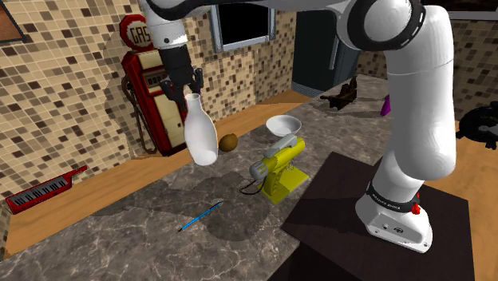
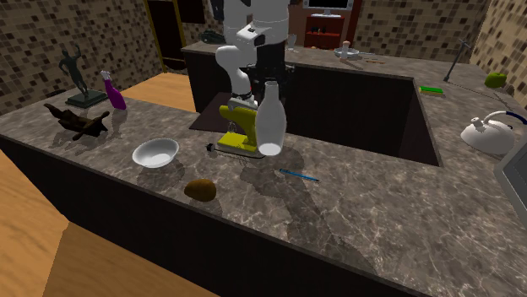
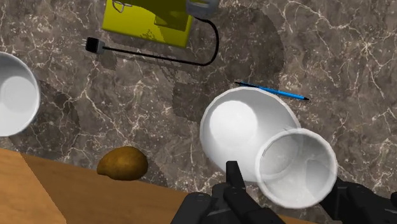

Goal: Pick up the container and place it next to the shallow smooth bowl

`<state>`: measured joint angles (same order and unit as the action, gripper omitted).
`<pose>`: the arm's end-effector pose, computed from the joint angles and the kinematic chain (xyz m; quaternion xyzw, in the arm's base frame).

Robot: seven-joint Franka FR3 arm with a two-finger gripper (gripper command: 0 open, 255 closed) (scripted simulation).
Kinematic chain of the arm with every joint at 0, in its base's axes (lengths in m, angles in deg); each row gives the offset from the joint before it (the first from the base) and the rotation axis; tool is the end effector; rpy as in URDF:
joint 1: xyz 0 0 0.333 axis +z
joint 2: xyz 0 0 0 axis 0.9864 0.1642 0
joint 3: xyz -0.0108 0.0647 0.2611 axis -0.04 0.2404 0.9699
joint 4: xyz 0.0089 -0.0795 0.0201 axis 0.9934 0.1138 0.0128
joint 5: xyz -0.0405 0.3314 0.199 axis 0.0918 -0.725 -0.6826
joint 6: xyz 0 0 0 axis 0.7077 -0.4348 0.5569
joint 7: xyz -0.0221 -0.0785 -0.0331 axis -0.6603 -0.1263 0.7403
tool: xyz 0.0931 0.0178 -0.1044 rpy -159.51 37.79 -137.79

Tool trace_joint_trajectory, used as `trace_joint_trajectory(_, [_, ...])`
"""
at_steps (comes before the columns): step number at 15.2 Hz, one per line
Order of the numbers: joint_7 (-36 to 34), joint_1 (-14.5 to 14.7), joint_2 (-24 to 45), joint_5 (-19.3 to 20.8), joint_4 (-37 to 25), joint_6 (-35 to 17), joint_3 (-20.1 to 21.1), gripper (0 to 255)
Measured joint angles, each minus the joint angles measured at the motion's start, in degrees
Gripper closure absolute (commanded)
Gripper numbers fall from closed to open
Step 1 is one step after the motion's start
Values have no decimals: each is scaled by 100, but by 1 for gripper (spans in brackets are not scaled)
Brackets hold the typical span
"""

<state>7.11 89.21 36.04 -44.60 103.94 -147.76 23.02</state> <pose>0.5712 0.2630 0.4749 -0.9980 -0.0269 0.0574 0.0040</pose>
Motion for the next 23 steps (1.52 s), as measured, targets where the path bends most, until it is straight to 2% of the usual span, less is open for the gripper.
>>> trace_joint_trajectory(11, [1224,-963,-1531,-418,1204,291,-372,255])
trace_joint_trajectory(17, [1997,-1397,-1954,-463,1309,606,-719,255])
trace_joint_trajectory(23, [2791,-1801,-2224,-434,1071,1117,-1105,255])
